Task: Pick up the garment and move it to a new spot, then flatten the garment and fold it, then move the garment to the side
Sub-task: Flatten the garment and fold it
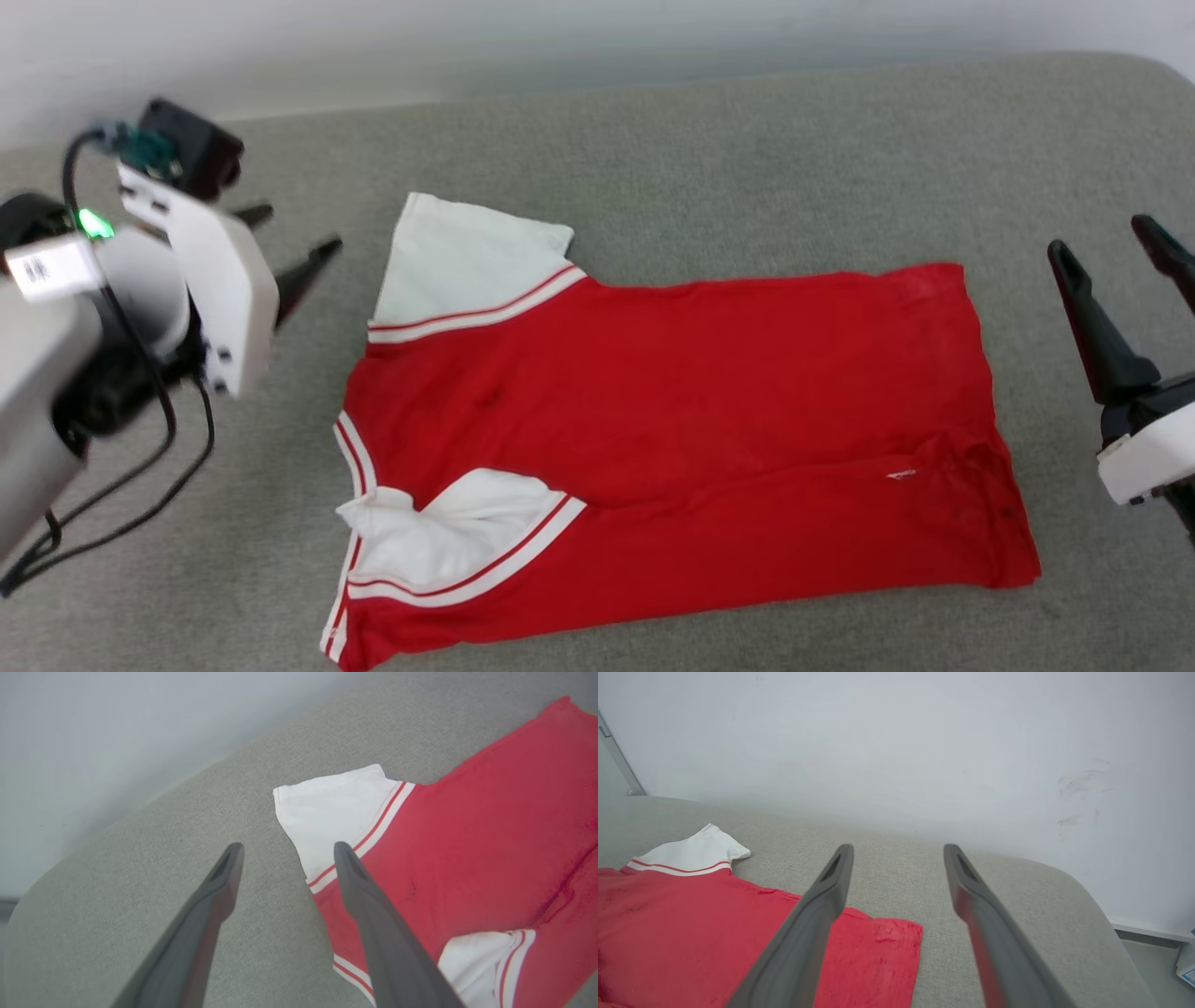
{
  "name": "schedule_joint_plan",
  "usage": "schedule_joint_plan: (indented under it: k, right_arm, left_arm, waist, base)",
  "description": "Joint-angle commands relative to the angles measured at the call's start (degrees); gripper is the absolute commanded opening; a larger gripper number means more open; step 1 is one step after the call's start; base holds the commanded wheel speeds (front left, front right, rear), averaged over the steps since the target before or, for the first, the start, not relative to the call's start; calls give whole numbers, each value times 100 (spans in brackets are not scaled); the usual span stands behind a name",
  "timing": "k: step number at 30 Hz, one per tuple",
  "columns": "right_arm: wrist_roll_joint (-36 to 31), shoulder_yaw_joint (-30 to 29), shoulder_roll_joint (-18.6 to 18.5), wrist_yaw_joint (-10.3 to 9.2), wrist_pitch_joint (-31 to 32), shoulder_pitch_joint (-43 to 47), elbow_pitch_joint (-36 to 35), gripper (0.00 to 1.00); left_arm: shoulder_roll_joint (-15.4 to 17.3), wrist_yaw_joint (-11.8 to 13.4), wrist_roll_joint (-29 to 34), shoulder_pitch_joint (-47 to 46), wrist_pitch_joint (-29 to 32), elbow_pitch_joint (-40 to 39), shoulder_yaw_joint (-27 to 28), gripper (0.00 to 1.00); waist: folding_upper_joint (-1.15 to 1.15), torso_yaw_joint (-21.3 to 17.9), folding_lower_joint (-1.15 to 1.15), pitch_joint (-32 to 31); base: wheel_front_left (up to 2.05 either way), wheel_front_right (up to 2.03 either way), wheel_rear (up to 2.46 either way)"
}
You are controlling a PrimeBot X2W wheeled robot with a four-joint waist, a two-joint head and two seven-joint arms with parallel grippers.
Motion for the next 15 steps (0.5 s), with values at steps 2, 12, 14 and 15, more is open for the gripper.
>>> schedule_joint_plan:
  k: [2,12,14,15]
  right_arm:
    - [-271,-221,305,-3,-38,149,-353,100]
    - [-752,-363,904,-4,141,279,-1429,100]
    - [-789,-322,950,-4,157,217,-1533,100]
    - [-812,-303,960,-4,171,182,-1565,100]
  left_arm:
    - [-136,-62,-33,-450,217,228,125,100]
    - [-524,-260,-428,-2085,1969,1198,283,100]
    - [-555,-288,-512,-2342,2447,1388,232,100]
    - [-581,-277,-545,-2443,2631,1477,216,100]
  waist:
    - [0,-234,0,404]
    - [0,-702,0,1466]
    - [0,-783,0,1642]
    - [0,-818,0,1717]
  base:
    - [0,0,0]
    - [0,0,0]
    - [0,0,0]
    - [0,0,0]
